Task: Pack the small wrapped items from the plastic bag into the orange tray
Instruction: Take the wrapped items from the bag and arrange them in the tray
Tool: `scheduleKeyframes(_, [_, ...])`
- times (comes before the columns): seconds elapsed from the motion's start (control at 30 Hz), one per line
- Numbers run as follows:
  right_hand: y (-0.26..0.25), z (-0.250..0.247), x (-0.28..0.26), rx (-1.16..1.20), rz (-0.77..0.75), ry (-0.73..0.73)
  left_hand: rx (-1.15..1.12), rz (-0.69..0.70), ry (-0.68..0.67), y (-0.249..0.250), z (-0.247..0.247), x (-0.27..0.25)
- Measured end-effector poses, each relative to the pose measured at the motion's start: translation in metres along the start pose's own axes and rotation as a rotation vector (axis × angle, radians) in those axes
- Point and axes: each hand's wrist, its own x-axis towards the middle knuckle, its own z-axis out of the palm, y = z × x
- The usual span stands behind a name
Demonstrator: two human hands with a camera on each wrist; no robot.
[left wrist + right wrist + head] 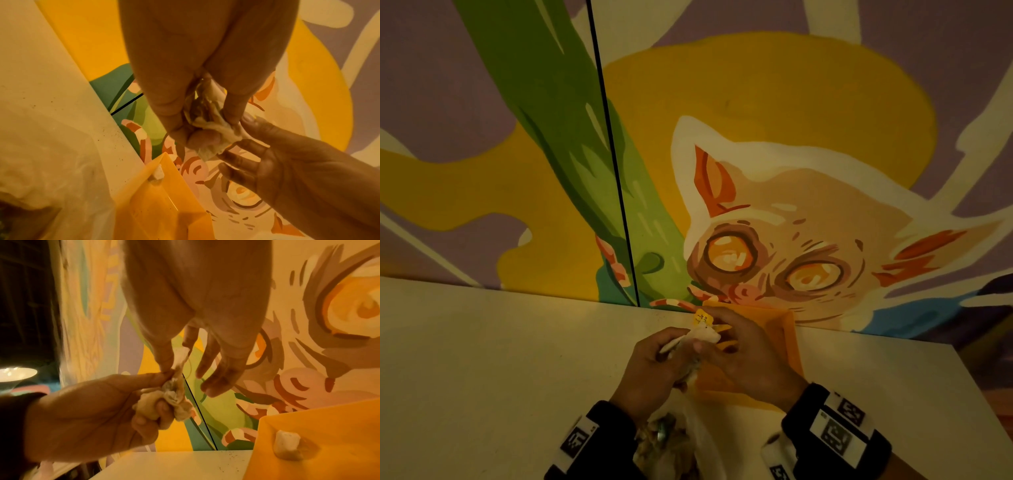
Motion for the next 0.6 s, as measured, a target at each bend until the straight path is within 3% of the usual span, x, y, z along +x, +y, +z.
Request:
scheduleKeyframes(0.2, [-0.002, 0.000, -0.004, -0.170, -0.129, 0.018, 0.096, 0.062, 0.061, -0.004, -0.004, 0.005])
scheduleKeyframes(0.37, [0.005, 0.002, 0.002, -0.108, 0.040, 0.065, 0.089, 0.092, 0.046, -0.004, -0.002, 0.004])
scheduleKeyframes(0.6, [0.012, 0.000, 0.009, 0.070, 0.134, 0.133, 0.103, 0.039, 0.054, -0.007, 0.002, 0.006])
